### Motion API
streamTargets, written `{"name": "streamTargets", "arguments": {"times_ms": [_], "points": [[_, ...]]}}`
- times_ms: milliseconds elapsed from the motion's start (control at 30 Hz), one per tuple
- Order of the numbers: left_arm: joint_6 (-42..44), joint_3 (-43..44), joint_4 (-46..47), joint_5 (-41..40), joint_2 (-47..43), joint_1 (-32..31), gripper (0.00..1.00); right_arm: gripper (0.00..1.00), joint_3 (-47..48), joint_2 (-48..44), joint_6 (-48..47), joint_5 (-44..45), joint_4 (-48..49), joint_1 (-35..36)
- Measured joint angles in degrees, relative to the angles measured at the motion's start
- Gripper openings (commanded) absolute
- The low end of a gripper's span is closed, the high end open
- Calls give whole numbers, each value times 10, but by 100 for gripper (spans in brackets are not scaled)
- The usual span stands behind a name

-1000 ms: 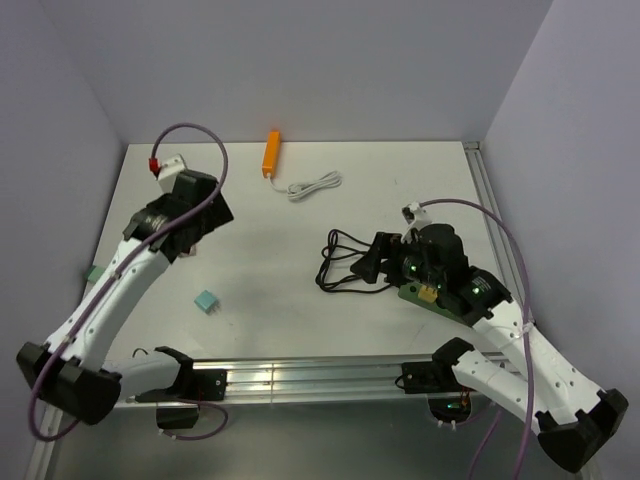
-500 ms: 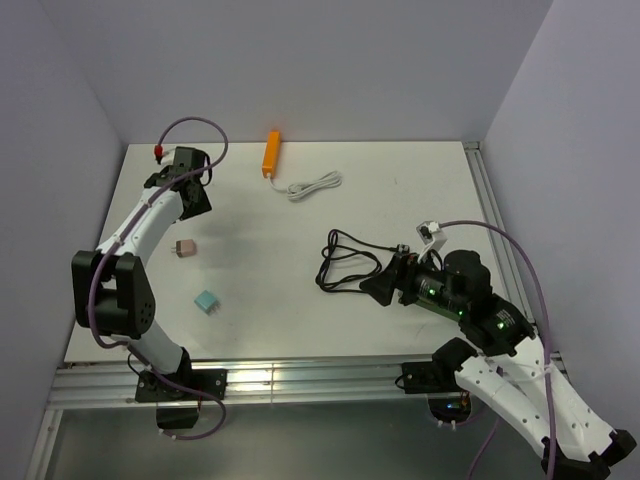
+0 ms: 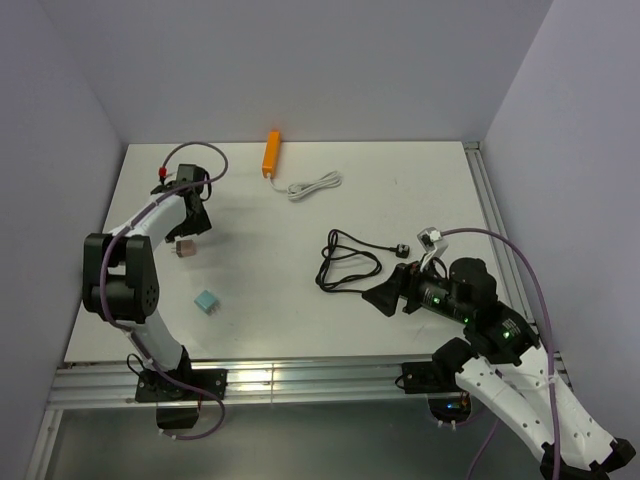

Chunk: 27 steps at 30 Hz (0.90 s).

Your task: Insert the plug

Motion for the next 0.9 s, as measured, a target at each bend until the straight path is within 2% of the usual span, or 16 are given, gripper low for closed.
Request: {"name": "streamTargets", "arguments": {"times_ms": [633, 700, 900], "points": [[-2, -12, 19, -4, 66, 18, 69, 92, -5, -21, -9, -25, -6, 0], [-2, -12, 22, -4, 73, 19, 63, 92, -5, -21, -9, -25, -6, 0], [1, -12, 31, -1, 74, 21, 22, 92, -5, -21, -9, -25, -6, 0]]}}
